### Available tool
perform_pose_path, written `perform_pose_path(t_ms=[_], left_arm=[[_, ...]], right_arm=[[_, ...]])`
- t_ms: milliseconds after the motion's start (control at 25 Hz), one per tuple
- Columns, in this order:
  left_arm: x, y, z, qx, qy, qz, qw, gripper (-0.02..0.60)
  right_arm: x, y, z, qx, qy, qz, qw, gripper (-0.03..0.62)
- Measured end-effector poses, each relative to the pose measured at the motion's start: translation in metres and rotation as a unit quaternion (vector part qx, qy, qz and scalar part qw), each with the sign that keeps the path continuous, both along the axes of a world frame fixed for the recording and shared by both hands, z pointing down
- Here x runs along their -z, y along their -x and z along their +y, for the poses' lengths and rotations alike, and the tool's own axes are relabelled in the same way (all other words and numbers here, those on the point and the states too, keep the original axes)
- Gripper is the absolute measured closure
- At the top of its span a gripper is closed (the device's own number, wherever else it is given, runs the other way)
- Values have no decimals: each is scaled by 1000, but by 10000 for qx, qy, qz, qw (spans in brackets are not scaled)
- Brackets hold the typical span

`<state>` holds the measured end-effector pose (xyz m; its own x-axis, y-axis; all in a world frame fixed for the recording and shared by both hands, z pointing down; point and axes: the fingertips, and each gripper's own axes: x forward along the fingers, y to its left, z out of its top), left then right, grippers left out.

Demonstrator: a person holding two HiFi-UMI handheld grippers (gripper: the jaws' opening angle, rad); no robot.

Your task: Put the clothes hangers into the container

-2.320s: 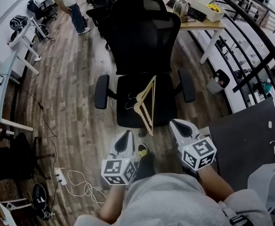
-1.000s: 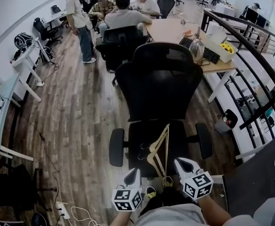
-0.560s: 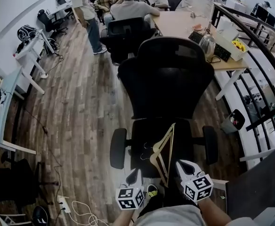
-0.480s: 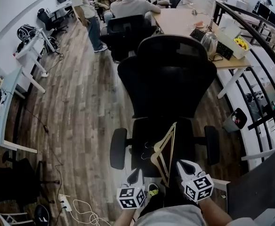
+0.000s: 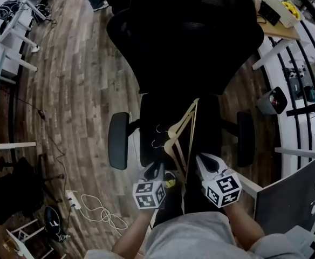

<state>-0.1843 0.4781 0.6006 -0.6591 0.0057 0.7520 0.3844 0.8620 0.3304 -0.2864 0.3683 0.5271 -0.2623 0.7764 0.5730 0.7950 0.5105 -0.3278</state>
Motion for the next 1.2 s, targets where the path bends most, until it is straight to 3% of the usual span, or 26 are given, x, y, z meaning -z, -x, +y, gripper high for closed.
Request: perform_pose_path(t_ms=[240,560,720,880,1200], left_arm=[[-62,9,-13,148,-327,493,9981,465],[-160,22,-24,75,-429,931,9947,440],[-213,18,-27,297,-618,1305,9891,402],[-256,21,-41,489,-777,1383,9861,364],[-312,16,-47,706,-620,1753,9800,317]], right_arm=[[-39,8,0,109,-161,305,9993,595],[-108,22,-8,176,-415,618,9971,595],[-141,22,-10,174,-540,795,9952,595],[-168,23,-17,172,-640,862,9941,595],[-203,31,-28,-177,-705,943,9929,595]])
